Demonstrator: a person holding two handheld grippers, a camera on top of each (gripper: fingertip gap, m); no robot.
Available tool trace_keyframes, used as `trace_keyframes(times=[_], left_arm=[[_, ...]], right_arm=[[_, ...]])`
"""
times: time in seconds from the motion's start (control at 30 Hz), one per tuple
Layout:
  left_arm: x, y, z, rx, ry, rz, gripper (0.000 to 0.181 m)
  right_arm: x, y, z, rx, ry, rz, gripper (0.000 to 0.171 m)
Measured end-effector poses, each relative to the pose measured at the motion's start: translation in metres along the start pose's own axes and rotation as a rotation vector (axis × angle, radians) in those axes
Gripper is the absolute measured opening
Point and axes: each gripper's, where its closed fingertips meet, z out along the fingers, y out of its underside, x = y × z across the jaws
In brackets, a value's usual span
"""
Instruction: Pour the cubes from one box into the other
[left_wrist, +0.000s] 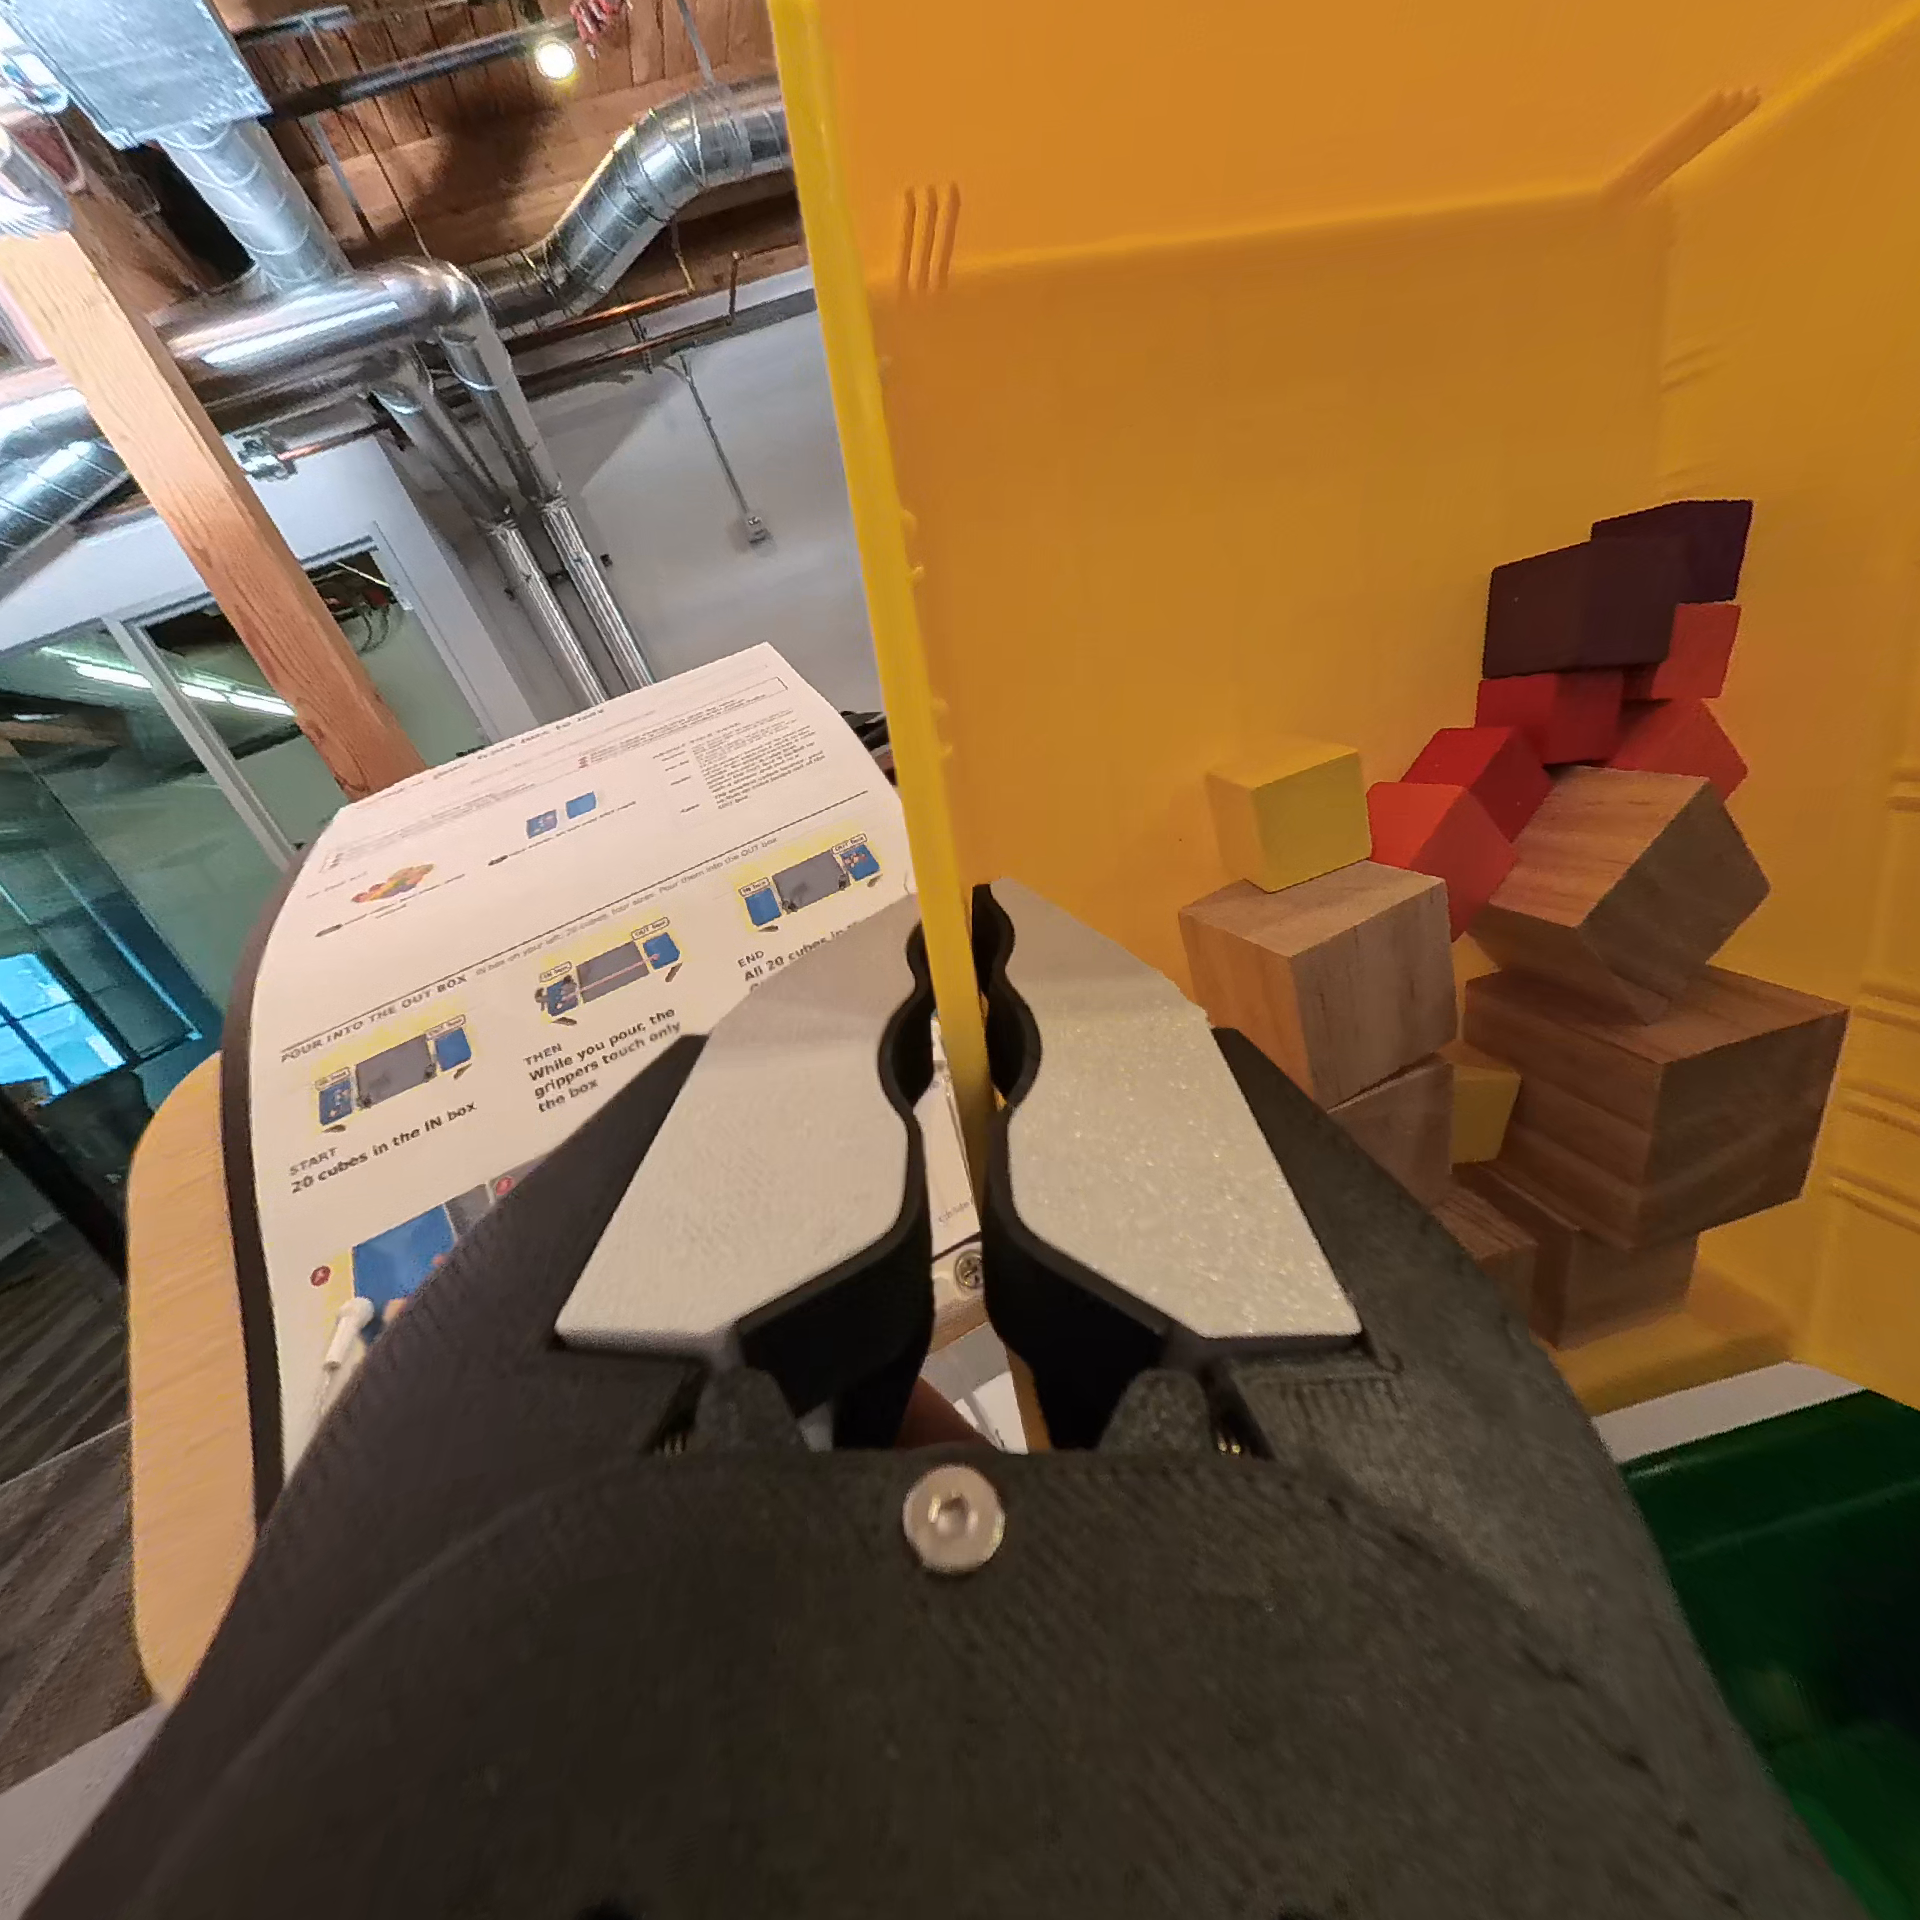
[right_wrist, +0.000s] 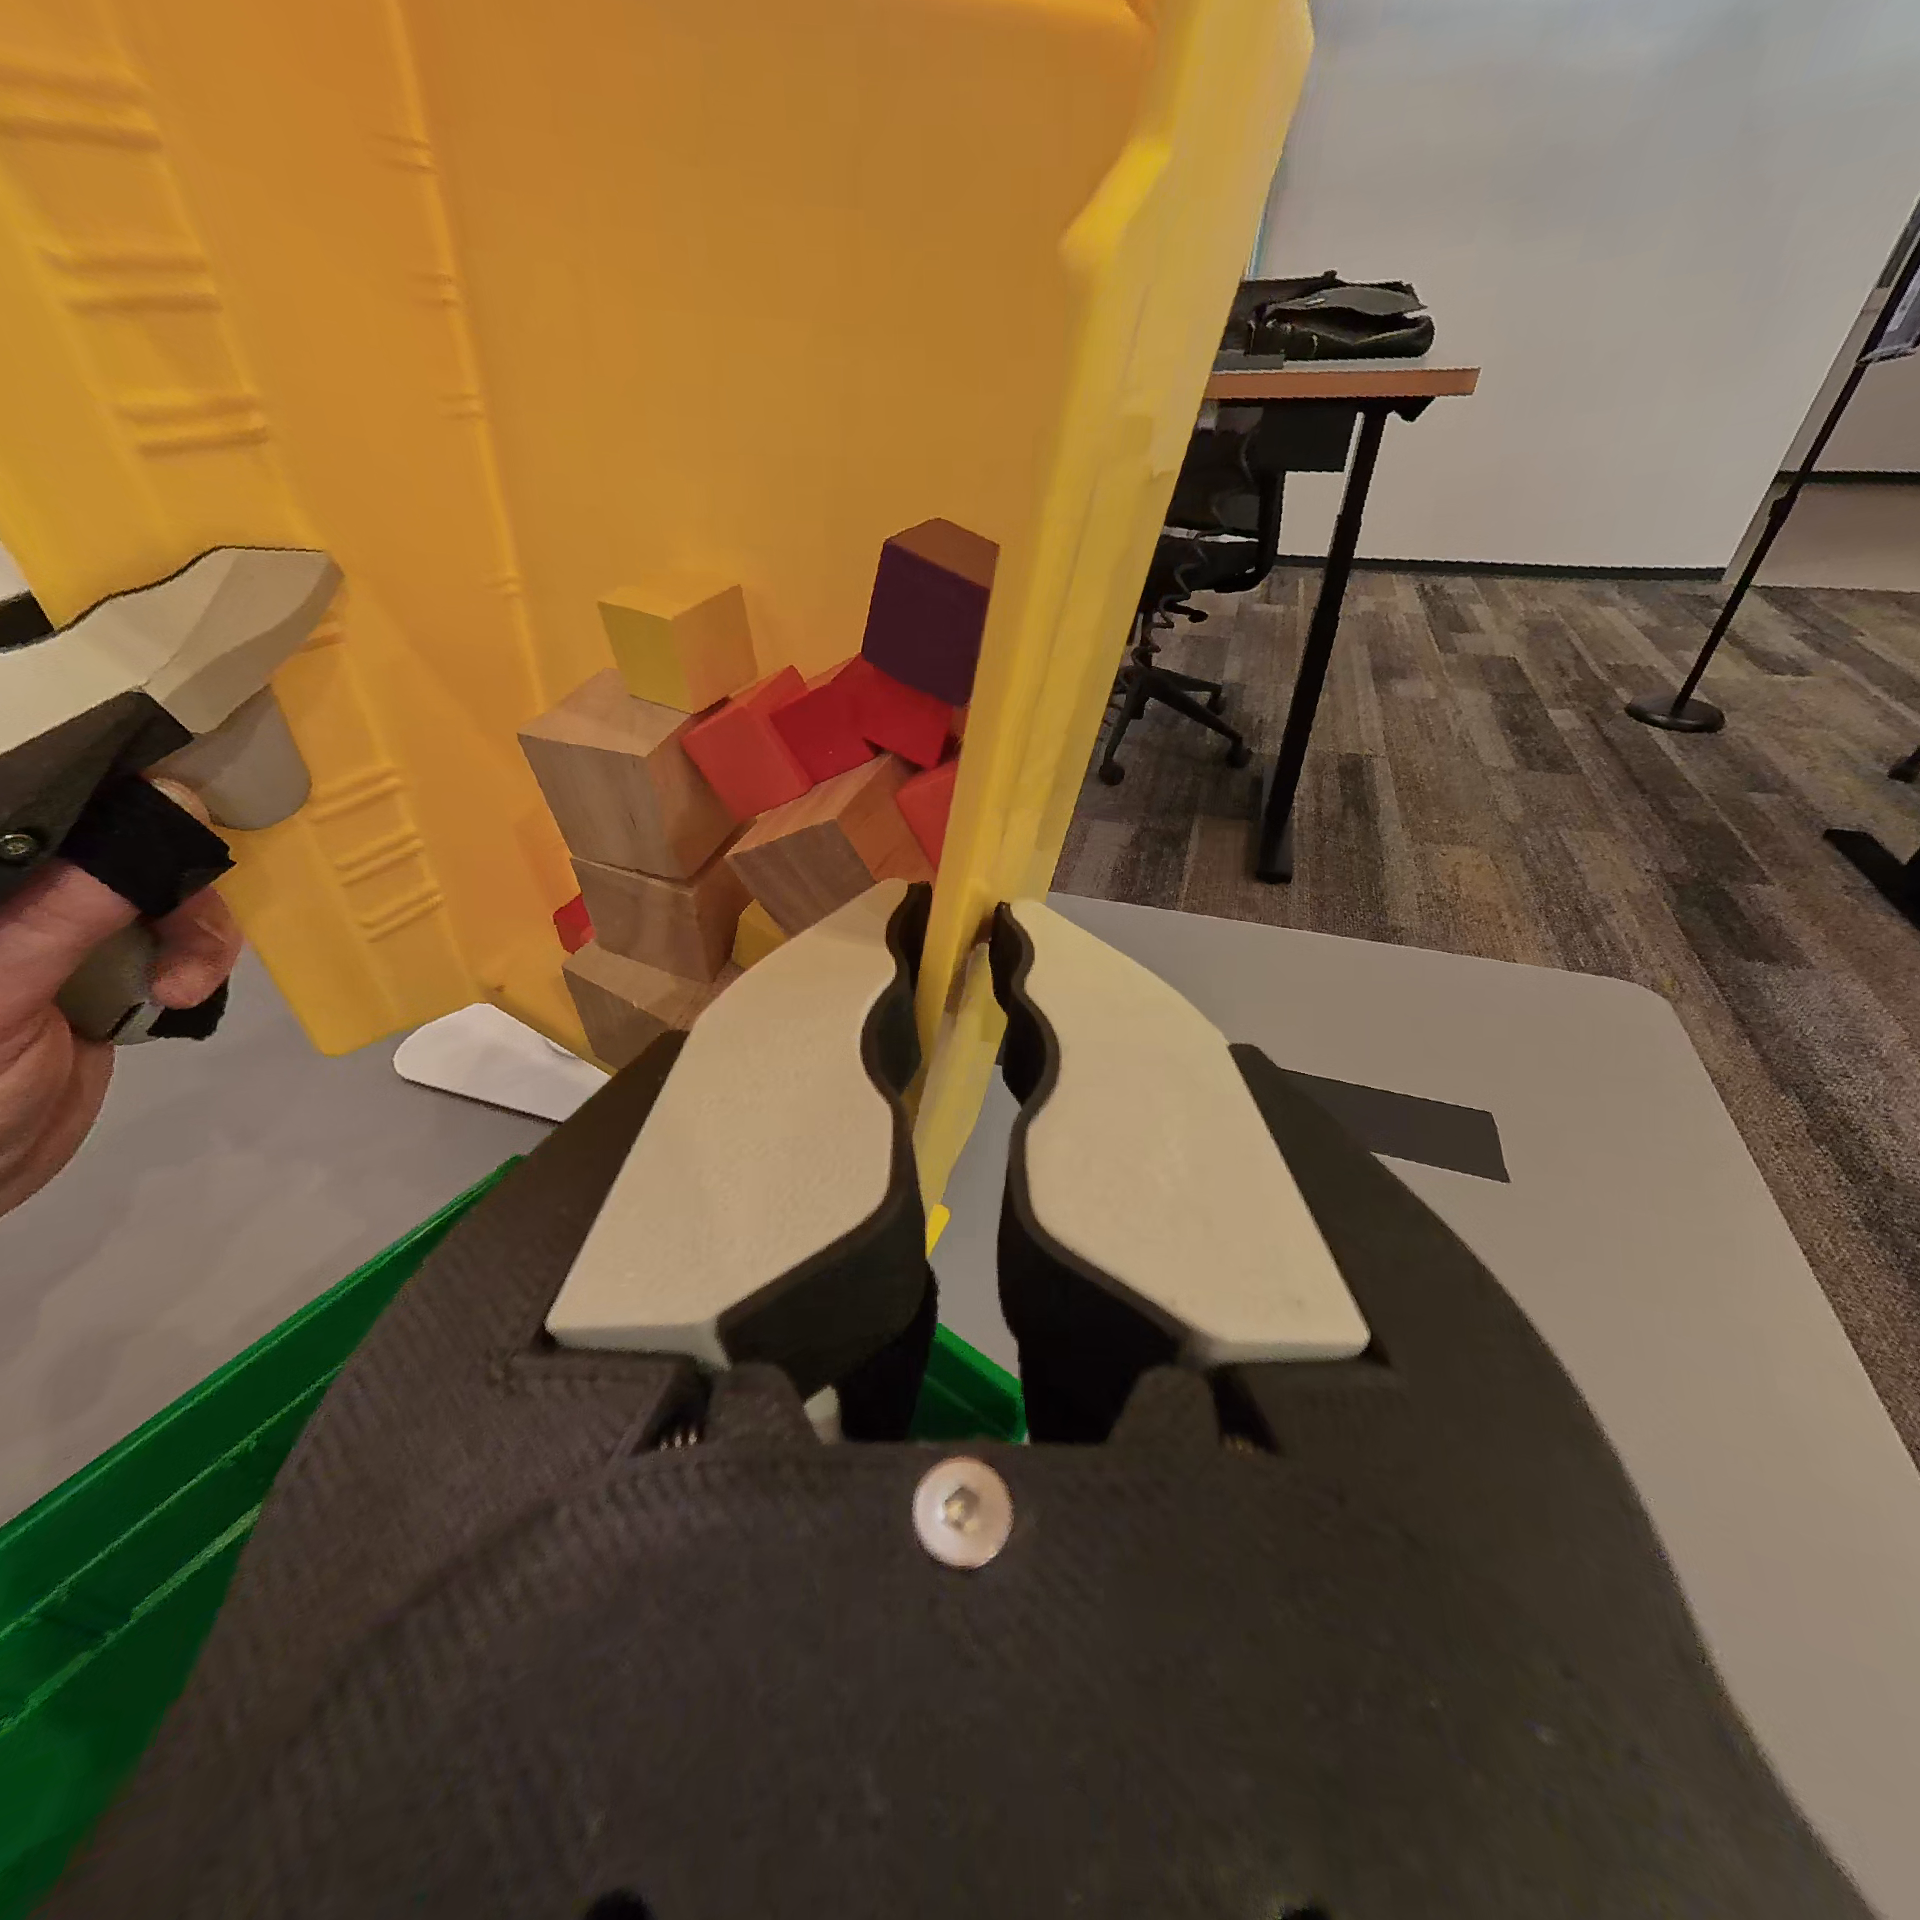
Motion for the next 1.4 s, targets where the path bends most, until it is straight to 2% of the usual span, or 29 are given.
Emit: trace_keyframes(times=[0.1, 0.23, 0.3, 0.43, 0.5, 0.67, 0.93, 1.03, 1.13, 1.33, 1.4], left_arm=[[0.000, 0.000, -0.001, -0.003, 0.002, -0.005, 0.004], [0.002, -0.005, -0.004, 0.014, -0.001, 0.002, 0.004], [0.002, -0.006, -0.005, 0.012, 0.002, -0.006, 0.004], [0.003, -0.005, -0.007, 0.010, 0.005, -0.015, 0.004], [0.003, -0.004, -0.009, 0.012, 0.002, -0.010, 0.005], [0.008, -0.006, -0.015, 0.045, 0.030, -0.016, 0.010], [0.008, 0.016, -0.021, -0.017, 0.041, -0.027, 0.014], [0.011, 0.014, -0.026, -0.002, 0.036, -0.031, 0.015], [0.014, 0.020, -0.027, -0.050, 0.043, -0.057, 0.016], [0.030, 0.068, -0.031, -0.269, 0.081, -0.067, 0.025], [0.028, 0.077, -0.032, -0.315, 0.057, -0.075, 0.021]], right_arm=[[-0.002, 0.001, -0.001, -0.009, -0.016, 0.016, 0.008], [-0.006, 0.014, -0.001, -0.076, -0.021, 0.018, 0.018], [-0.006, 0.023, -0.001, -0.116, -0.002, 0.016, 0.013], [-0.012, 0.056, 0.010, -0.249, -0.051, 0.100, 0.018], [-0.010, 0.066, 0.014, -0.281, -0.041, 0.111, 0.013], [-0.004, 0.067, 0.015, -0.275, 0.016, 0.069, 0.005], [-0.001, 0.064, 0.017, -0.238, 0.046, 0.104, 0.003], [0.000, 0.064, 0.016, -0.225, 0.059, 0.090, 0.001], [0.001, 0.064, 0.016, -0.227, 0.059, 0.095, 0.002], [0.000, 0.064, 0.016, -0.218, 0.061, 0.095, 0.001], [-0.003, 0.062, 0.015, -0.213, 0.054, 0.081, 0.002]])
